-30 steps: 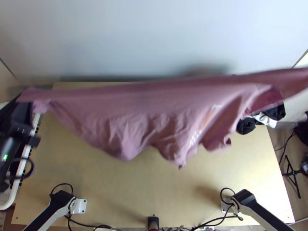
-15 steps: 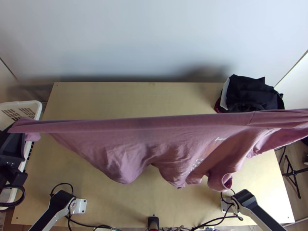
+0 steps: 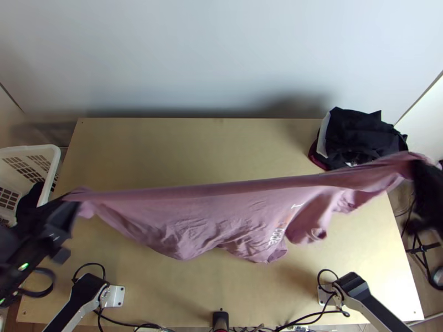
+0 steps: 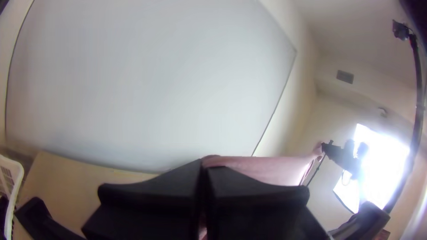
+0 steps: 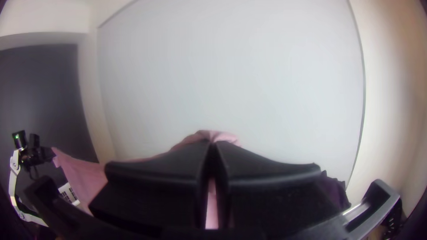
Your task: Fold the t-shirt
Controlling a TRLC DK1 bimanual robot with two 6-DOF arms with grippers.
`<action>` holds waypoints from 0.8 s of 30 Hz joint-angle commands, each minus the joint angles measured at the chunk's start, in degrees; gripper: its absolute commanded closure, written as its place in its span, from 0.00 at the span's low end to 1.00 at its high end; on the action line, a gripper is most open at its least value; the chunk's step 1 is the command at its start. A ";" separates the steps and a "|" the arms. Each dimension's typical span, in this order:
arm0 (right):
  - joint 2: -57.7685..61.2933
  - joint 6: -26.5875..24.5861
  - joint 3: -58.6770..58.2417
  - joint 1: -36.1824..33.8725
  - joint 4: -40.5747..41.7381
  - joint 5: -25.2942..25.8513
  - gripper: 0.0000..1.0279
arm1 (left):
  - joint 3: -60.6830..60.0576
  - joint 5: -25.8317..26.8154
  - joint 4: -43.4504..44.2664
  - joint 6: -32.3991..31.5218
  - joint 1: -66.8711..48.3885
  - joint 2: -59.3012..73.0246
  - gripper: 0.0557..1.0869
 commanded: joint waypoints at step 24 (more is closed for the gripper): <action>56.40 -9.17 -13.34 -6.71 54.75 -4.36 0.97 | -6.27 0.57 52.69 8.43 13.47 62.18 0.96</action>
